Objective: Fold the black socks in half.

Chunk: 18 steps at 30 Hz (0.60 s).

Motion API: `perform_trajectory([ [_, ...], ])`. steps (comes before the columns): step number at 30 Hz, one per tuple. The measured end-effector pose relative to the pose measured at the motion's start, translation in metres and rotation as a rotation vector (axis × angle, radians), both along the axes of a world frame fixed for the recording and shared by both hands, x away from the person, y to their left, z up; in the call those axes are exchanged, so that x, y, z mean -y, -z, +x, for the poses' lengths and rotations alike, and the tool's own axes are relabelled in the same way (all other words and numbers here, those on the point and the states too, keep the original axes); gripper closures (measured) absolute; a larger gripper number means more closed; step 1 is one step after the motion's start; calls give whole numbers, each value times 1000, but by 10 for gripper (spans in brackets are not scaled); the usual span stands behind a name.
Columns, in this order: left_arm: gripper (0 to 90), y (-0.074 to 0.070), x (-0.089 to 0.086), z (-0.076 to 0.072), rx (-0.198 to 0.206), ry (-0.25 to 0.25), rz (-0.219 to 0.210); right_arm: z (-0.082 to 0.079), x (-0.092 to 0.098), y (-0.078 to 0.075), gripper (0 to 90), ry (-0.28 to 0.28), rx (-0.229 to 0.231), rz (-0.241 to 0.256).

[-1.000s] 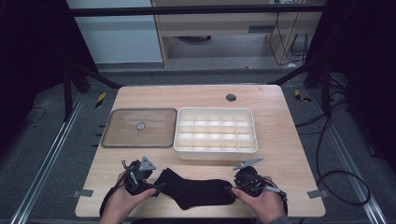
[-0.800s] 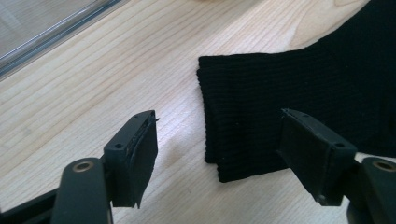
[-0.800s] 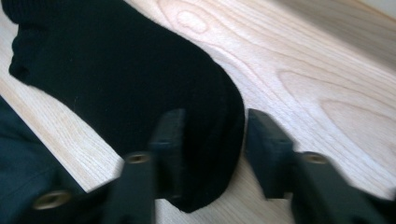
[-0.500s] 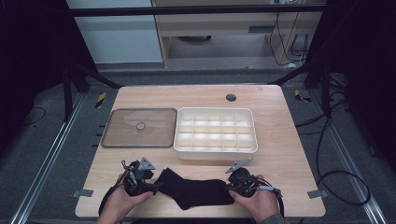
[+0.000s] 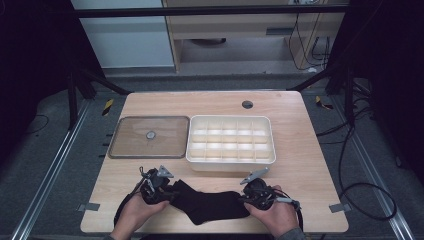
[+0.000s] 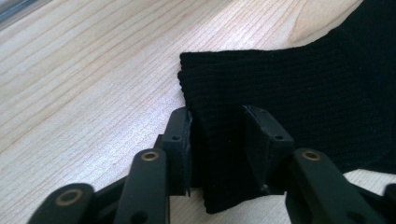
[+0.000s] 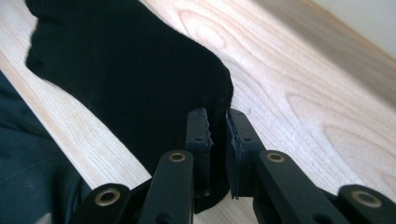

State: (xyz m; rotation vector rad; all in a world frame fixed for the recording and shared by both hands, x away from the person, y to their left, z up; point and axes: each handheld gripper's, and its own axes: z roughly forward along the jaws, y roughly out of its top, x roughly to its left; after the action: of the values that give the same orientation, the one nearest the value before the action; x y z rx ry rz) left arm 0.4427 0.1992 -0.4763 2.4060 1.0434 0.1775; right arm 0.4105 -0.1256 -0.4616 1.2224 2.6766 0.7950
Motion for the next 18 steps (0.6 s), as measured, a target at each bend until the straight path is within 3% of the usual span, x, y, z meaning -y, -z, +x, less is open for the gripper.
perform_trajectory([
  [8, 754, 0, 0, 1, -32, 12, -24, 0, -1, -10, 814, -16, 26, 1],
  [18, 780, -7, -3, -2, 0, -2, -37, -2, -2, -12, 819, -8, 36, 5],
])
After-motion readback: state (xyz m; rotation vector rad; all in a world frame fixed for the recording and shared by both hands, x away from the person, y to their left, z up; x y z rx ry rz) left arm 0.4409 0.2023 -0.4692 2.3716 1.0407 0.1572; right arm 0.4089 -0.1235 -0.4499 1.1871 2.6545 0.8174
